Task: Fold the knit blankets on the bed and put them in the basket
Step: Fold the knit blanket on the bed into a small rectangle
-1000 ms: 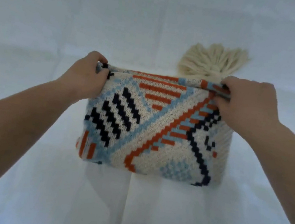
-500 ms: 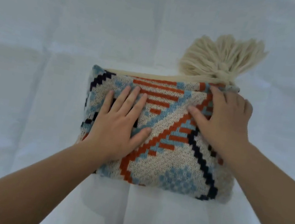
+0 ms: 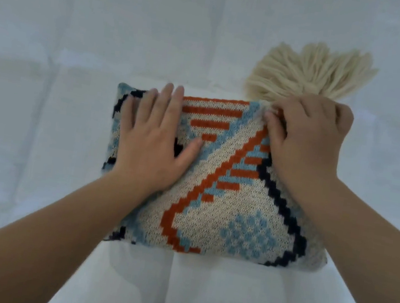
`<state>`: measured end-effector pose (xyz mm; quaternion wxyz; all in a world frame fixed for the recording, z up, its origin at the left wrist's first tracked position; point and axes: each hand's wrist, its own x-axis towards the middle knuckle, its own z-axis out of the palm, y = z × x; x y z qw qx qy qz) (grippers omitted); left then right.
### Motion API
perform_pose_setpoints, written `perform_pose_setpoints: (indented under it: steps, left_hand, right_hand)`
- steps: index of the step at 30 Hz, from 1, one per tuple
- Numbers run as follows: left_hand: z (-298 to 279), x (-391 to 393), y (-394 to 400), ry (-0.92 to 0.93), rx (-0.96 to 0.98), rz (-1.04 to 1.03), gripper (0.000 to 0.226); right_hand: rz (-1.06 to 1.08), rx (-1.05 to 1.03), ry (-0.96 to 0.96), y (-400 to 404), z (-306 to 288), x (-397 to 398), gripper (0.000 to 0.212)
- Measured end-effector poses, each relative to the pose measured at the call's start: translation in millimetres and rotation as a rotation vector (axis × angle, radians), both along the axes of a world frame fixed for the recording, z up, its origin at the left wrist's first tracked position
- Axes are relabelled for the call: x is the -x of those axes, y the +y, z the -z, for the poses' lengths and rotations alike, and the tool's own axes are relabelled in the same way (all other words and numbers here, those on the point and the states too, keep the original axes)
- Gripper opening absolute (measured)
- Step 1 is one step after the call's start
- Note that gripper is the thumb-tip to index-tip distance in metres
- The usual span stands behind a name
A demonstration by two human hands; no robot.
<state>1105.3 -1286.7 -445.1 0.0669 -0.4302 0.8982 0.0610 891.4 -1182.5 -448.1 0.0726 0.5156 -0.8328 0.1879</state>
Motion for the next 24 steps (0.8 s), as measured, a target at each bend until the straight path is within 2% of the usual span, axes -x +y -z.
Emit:
perform_pose_setpoints:
  steps: [4, 8, 11, 13, 16, 18, 24]
  left_hand:
    - [-19.9, 11.5, -45.7, 0.040, 0.108, 0.038, 0.054]
    - [-30.7, 11.9, -55.5, 0.063, 0.189, -0.043, 0.046]
    - [-29.2, 21.1, -13.0, 0.063, 0.109, -0.054, 0.060]
    - [-20.8, 18.6, 28.5, 0.124, 0.038, 0.133, 0.063]
    - [7.4, -2.7, 51.0, 0.054, -0.063, 0.345, 0.061]
    - [22.0, -8.2, 39.8, 0.008, -0.095, 0.323, 0.063]
    - [26.5, -25.4, 8.9, -0.027, -0.059, 0.251, 0.077]
  right_hand:
    - [0.033, -0.001, -0.019, -14.3, 2.8, 10.6, 0.029]
    - [0.099, -0.012, -0.103, -29.0, -5.8, 13.7, 0.030]
    - [0.089, -0.054, -0.211, -14.7, -19.8, -30.3, 0.037]
    - [-0.033, -0.103, -0.215, 12.0, -17.2, -67.9, 0.046]
    - [-0.159, -0.340, -0.159, 43.8, 11.7, -85.9, 0.058]
    - [-0.159, -0.435, -0.145, 39.8, 26.3, -75.1, 0.065]
    - [-0.060, -0.496, -0.155, 32.8, 33.8, -34.9, 0.087]
